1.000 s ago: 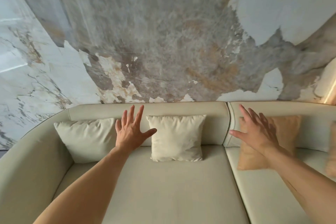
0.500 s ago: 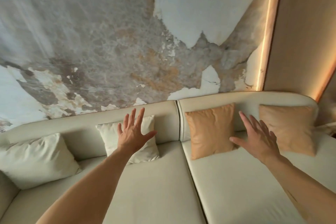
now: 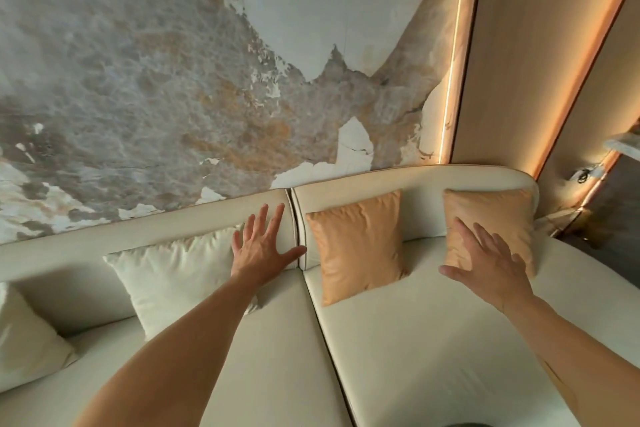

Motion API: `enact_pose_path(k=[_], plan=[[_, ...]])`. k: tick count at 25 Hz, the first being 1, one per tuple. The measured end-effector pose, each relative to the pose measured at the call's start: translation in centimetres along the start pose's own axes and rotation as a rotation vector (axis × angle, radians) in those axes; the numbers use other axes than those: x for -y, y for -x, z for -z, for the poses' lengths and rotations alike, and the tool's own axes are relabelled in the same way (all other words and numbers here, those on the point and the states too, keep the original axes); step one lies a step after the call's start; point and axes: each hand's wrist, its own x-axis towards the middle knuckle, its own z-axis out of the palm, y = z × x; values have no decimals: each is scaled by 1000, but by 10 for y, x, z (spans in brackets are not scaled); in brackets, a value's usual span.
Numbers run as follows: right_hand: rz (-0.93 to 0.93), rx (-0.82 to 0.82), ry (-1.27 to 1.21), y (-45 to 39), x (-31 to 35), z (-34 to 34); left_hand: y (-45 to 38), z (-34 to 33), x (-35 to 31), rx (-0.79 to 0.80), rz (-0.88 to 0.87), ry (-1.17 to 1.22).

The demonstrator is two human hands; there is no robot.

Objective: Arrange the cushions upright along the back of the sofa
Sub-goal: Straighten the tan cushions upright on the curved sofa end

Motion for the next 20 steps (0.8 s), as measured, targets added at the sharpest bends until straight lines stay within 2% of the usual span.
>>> enact_pose_path(k=[11,16,20], plan=[[161,54,37,-117,28,-21,-60,-16,16,36,53,-106],[273,112,10,-188,21,-34,-69,-25,0,12,214,-109],[377,160,-20,-233,-14,-40,-69,-48,-48,-4,343,-92]])
